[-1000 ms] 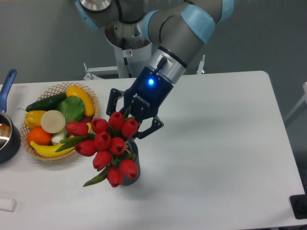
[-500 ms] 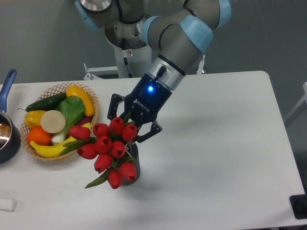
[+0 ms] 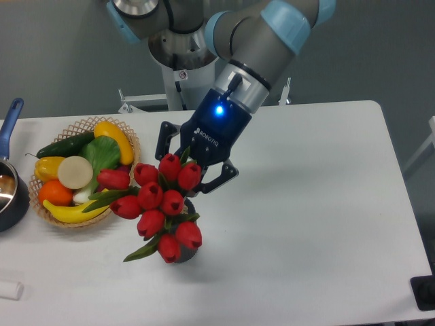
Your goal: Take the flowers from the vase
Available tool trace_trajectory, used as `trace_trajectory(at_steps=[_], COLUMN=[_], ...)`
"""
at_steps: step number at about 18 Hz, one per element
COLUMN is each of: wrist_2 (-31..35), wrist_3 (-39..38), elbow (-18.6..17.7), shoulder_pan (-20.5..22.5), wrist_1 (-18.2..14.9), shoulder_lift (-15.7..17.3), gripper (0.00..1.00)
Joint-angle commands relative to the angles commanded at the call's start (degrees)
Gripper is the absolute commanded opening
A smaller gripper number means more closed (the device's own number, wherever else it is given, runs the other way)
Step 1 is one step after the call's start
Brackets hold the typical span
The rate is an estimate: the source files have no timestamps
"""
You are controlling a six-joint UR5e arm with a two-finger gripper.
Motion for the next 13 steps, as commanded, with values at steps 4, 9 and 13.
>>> trace_trajectory(at_steps=[4,9,13], wrist_2=[0.0,-1.2,-1.8], wrist_3=[-1.9,-3.8,-4.0], elbow=[2.5,5.0,5.4], shoulder_pan=[0.7,3.1,4.8], wrist_1=[0.0,0.0,-0.1], shoulder_lift=[0.1,0.2,1.0], gripper=[0.43,0.43,0.43])
